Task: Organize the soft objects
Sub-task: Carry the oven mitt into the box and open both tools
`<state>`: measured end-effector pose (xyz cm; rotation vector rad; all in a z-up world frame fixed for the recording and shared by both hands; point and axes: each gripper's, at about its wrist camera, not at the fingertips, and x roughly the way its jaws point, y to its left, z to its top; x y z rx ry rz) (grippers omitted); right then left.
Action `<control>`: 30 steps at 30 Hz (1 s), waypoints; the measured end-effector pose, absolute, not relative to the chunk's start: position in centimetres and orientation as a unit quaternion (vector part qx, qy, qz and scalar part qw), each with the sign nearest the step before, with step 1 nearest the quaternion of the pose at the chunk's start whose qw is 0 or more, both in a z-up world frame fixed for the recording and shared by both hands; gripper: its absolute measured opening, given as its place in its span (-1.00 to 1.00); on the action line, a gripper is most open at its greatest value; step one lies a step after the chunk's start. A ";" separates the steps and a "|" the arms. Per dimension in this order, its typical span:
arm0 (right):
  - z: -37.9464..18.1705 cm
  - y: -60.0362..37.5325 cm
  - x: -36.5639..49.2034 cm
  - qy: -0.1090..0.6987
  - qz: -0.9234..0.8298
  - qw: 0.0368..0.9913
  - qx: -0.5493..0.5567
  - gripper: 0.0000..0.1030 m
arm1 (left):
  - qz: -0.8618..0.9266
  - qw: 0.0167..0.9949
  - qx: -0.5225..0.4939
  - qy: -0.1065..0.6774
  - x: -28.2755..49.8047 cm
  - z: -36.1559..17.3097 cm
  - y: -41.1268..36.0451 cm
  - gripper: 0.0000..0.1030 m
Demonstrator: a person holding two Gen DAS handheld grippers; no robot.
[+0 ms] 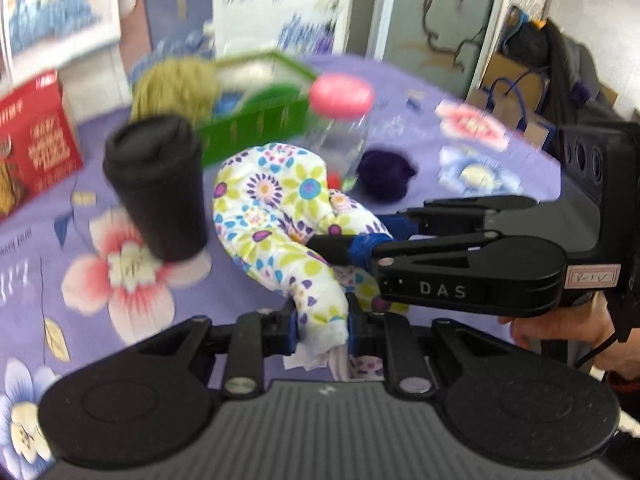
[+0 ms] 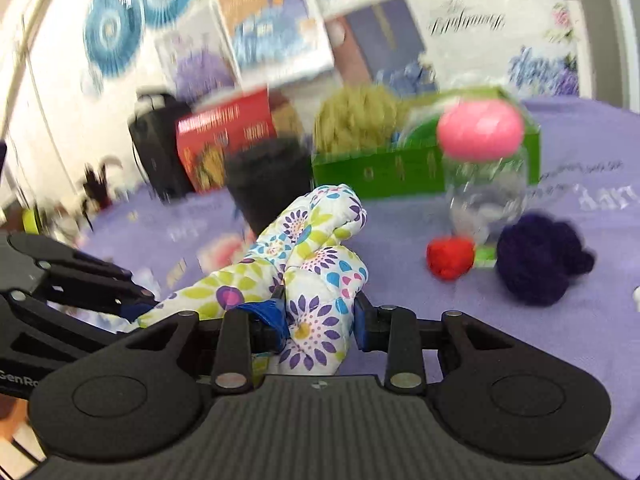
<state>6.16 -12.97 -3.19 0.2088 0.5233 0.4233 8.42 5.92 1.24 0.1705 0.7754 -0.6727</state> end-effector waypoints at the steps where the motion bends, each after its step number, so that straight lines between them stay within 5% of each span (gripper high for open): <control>1: -2.4 -13.3 6.2 0.247 0.208 0.941 0.103 -0.71 | -0.322 0.871 0.084 0.362 8.7 2.1 5.5 -0.66; 8: 6.3 -15.9 14.3 0.189 0.207 0.960 0.028 -0.68 | -0.306 0.900 0.090 0.297 17.1 9.6 1.2 -0.66; 15: 8.2 -19.5 28.7 0.245 0.186 0.951 0.013 -0.66 | -0.278 0.895 0.081 0.339 32.0 10.8 -3.6 -0.62; 18: 5.8 -19.9 33.1 0.279 0.175 0.944 0.012 -0.58 | -0.245 0.891 0.089 0.371 36.6 8.7 -4.5 -0.22; 20: 4.1 -20.5 35.1 0.296 0.166 0.940 0.021 -0.55 | -0.208 0.893 0.100 0.385 38.7 7.3 -4.7 0.58; 30: 4.7 -24.0 34.8 0.270 0.123 0.954 0.054 -0.44 | -0.157 0.927 0.069 0.335 37.5 10.2 -2.3 0.89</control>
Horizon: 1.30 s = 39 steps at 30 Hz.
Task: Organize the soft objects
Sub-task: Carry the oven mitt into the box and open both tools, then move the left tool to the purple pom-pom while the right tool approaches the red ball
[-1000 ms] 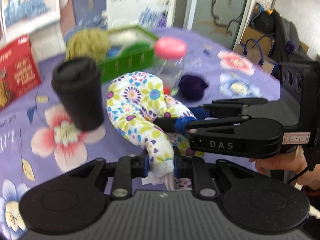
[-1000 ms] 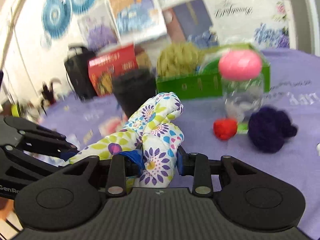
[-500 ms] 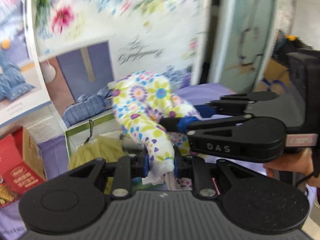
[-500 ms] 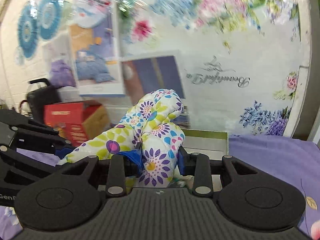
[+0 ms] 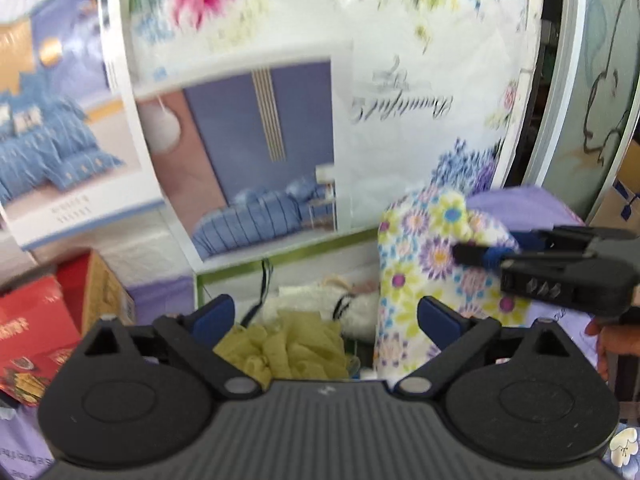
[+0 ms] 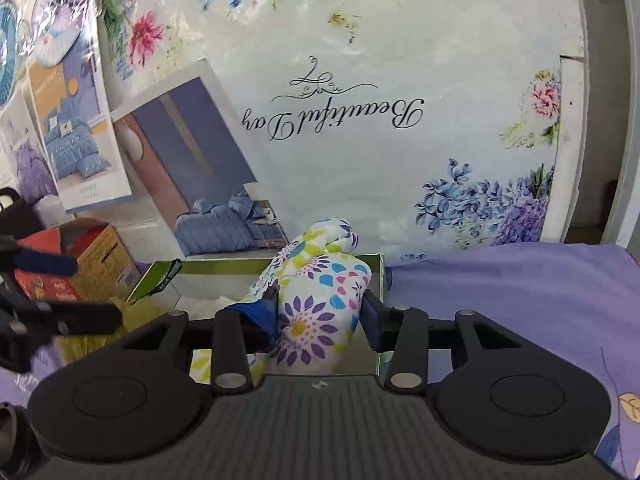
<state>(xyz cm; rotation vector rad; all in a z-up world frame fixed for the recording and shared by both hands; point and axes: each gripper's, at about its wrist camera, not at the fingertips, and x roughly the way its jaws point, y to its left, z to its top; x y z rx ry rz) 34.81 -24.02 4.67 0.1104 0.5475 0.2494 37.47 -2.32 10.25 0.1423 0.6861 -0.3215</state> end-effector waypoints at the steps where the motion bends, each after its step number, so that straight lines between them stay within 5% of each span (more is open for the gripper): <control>1: 4.7 -23.7 35.0 0.282 0.121 0.951 0.040 -0.43 | -0.158 0.928 0.069 0.330 36.9 10.8 -2.4 0.89; 21: 6.1 -24.6 29.8 0.241 0.100 0.964 0.044 -0.30 | -0.170 0.932 0.056 0.314 31.8 12.0 -1.7 0.90; 29: 0.8 -29.0 18.7 0.279 0.060 0.958 0.009 -0.27 | -0.210 0.929 0.061 0.298 20.8 10.3 -0.1 0.92; 39: -6.3 -26.4 18.6 0.352 0.082 0.932 0.021 -0.23 | -0.176 0.900 0.038 0.397 13.8 3.1 2.6 0.93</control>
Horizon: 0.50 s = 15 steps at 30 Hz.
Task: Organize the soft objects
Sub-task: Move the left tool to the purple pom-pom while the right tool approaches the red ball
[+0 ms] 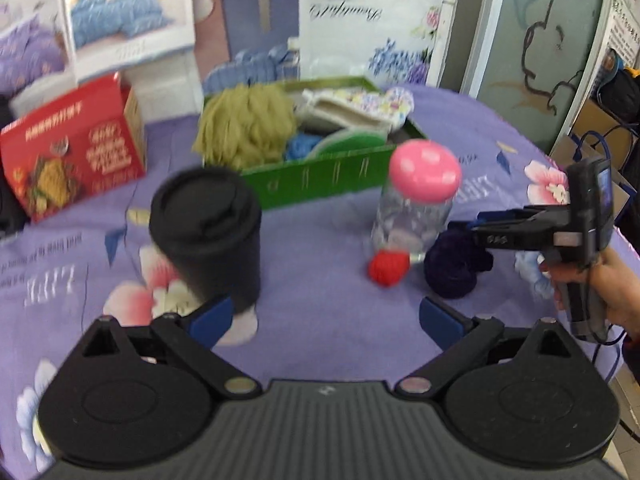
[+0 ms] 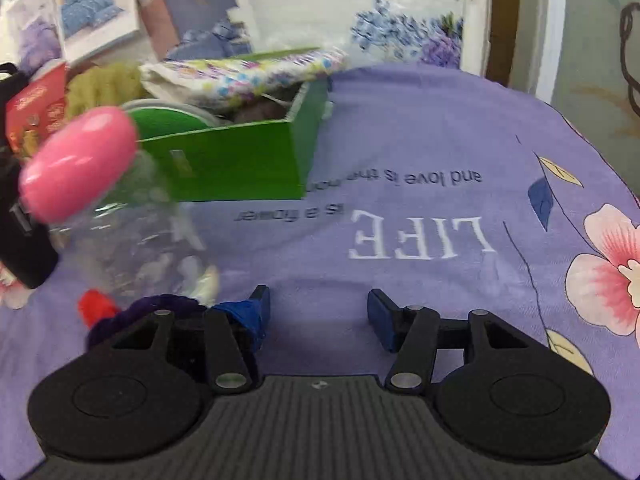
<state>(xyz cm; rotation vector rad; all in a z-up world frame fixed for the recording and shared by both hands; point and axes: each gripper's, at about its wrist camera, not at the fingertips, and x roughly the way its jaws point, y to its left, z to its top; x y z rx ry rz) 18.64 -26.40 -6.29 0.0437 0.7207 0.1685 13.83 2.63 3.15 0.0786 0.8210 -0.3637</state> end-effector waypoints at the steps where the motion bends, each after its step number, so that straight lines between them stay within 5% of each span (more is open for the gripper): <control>1: -5.8 -26.3 17.4 0.351 0.108 0.929 0.040 -0.24 | -0.173 0.899 0.035 0.401 13.8 2.9 2.9 0.93; 8: -3.5 -23.9 10.8 0.384 0.274 0.879 0.076 -0.25 | -0.177 0.887 0.022 0.426 15.9 1.7 1.5 0.93; 15: -3.6 -25.7 8.8 0.354 0.202 0.907 0.107 -0.24 | -0.171 0.884 0.041 0.433 18.9 -0.3 -4.4 0.93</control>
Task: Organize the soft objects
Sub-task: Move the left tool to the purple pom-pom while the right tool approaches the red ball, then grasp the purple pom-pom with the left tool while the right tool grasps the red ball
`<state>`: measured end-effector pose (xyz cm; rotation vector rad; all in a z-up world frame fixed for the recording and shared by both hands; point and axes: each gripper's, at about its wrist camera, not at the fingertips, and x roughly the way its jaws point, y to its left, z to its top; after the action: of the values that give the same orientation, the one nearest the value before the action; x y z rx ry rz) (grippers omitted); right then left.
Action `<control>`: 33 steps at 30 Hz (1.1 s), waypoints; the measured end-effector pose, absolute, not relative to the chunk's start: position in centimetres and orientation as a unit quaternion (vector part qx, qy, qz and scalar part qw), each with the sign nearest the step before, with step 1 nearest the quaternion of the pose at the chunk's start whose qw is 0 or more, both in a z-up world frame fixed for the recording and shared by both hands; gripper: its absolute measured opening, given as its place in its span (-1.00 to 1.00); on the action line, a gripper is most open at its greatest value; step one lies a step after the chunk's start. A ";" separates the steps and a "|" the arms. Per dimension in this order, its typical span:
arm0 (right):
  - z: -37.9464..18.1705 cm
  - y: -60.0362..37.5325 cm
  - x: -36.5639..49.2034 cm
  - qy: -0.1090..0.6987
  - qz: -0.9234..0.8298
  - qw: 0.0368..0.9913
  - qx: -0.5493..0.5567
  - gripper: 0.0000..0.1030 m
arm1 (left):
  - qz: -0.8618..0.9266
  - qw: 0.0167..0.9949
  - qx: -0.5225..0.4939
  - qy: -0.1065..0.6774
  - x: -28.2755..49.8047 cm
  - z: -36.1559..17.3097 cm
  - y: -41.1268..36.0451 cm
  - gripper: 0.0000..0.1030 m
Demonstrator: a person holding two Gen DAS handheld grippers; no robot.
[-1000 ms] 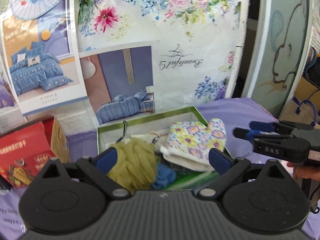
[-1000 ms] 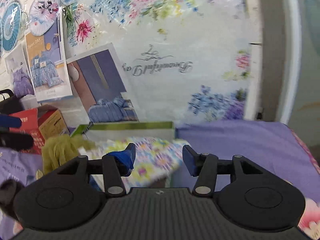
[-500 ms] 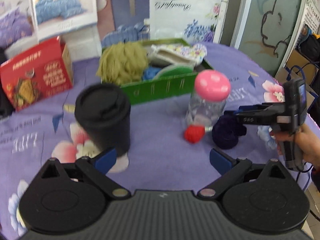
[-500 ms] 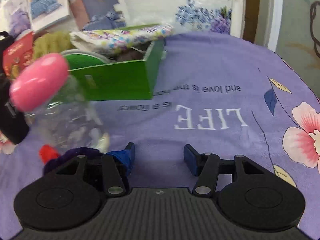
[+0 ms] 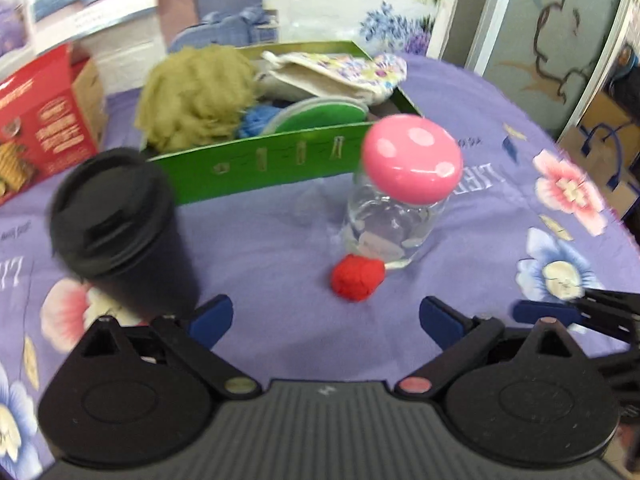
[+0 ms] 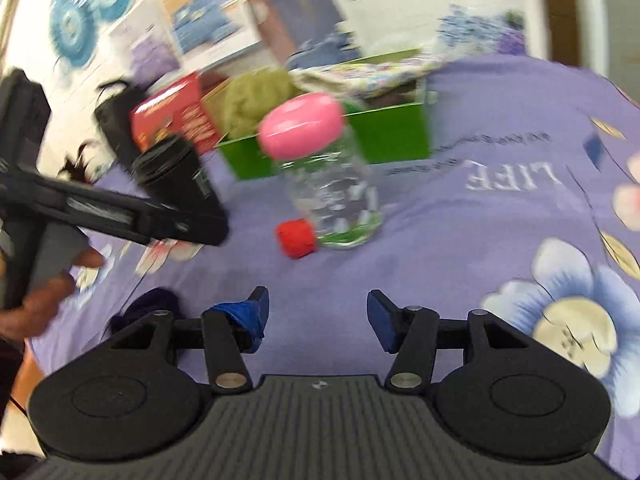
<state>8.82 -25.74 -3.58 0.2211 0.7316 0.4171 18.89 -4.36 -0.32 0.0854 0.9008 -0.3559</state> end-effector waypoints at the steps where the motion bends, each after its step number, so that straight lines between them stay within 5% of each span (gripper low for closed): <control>1: -3.8 -26.4 8.8 0.354 0.198 0.906 0.120 -0.24 | -0.168 0.884 0.047 0.434 19.5 -0.8 -5.0 0.93; 20: -4.6 -26.0 10.2 0.338 0.224 0.904 0.134 -0.22 | -0.068 0.891 0.085 0.440 17.2 -2.5 -2.0 0.93; 33: -5.0 -27.0 7.5 0.332 0.189 0.912 0.152 -0.21 | 0.010 0.891 0.133 0.433 22.9 -3.9 -8.1 0.93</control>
<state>7.47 -26.96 -5.01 0.3127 0.6846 0.3887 22.95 -8.13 -3.87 0.2763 0.8997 0.0199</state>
